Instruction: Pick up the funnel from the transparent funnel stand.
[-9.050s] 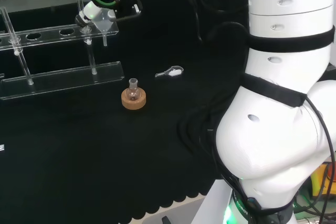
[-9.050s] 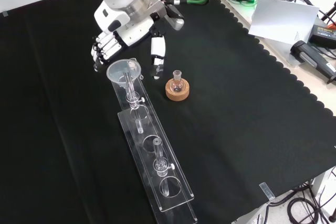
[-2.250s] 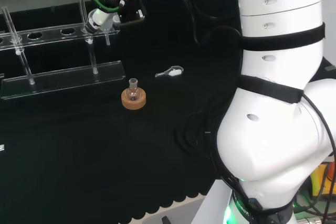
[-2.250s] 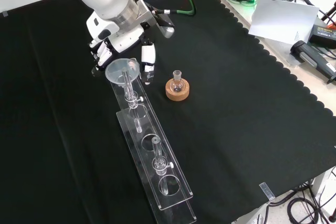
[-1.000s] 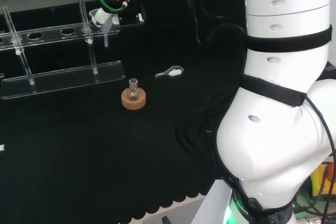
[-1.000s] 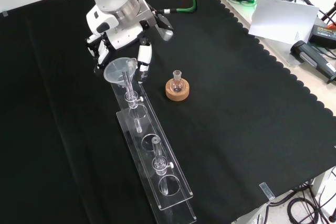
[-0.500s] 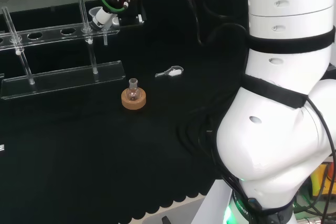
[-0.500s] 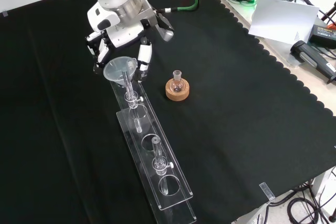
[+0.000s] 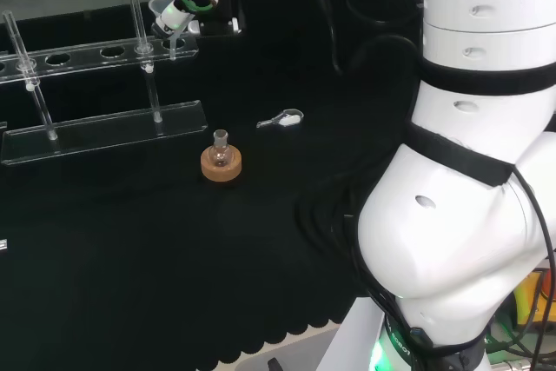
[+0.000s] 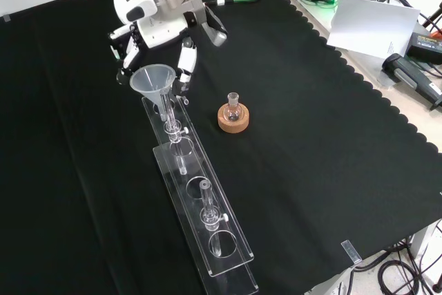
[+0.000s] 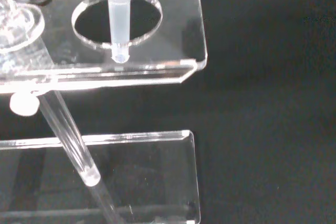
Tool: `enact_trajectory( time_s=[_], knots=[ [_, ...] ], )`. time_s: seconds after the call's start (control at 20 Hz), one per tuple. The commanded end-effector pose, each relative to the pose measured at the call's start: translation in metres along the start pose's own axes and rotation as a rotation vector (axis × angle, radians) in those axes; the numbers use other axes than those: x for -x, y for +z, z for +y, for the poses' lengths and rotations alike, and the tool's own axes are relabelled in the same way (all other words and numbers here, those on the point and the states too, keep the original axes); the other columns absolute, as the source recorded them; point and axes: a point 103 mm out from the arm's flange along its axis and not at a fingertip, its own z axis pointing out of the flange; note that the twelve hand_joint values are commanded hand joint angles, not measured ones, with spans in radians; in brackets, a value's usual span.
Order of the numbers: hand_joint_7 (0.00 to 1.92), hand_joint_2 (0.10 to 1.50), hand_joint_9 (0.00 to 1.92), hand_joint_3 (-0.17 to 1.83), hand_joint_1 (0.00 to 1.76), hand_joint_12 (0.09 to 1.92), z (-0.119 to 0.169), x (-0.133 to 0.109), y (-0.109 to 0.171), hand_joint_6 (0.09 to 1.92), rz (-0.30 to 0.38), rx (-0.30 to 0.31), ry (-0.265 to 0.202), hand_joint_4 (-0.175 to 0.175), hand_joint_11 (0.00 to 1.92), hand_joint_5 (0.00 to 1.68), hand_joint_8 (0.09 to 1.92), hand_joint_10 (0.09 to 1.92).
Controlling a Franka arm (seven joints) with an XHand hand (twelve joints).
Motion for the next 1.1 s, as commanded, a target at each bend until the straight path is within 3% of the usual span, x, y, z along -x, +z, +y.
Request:
enact_trajectory(
  time_s=[0.05,1.1],
  knots=[
    [0.94,0.71,0.88,0.16,0.71,1.40,0.001,0.004,-0.012,0.09,-0.004,0.018,-0.004,-0.025,0.00,0.67,0.38,0.35],
    [0.97,0.70,0.90,0.19,0.72,1.41,-0.003,0.009,-0.051,0.09,-0.067,0.060,-0.025,-0.023,0.00,0.69,0.38,0.34]
  ],
)
